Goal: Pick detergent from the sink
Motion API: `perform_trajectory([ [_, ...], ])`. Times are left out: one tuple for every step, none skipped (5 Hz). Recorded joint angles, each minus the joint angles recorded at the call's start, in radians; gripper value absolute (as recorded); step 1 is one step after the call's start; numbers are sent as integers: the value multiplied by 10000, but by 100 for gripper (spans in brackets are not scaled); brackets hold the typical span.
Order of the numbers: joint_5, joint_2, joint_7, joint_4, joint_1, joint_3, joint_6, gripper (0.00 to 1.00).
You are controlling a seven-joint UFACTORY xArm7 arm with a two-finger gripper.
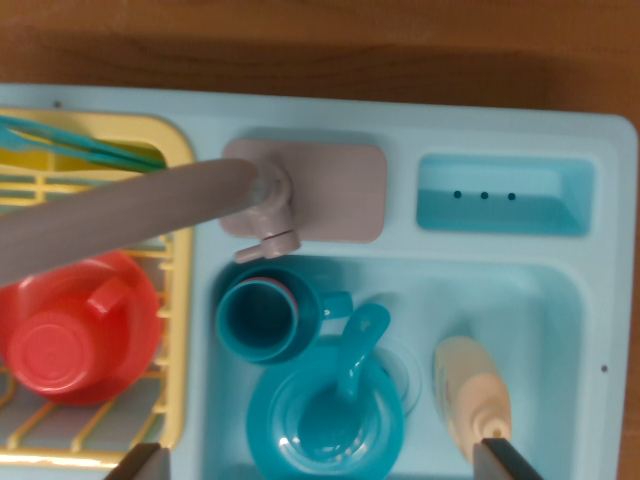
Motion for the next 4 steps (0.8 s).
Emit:
perform_trajectory([
  [66, 105, -265, -348, -90, -83, -415, 0],
  [66, 105, -265, -348, -90, -83, -415, 0],
  [132, 212, -533, -700, -181, -167, -835, 0],
  [132, 212, -533, -700, -181, -167, -835, 0],
])
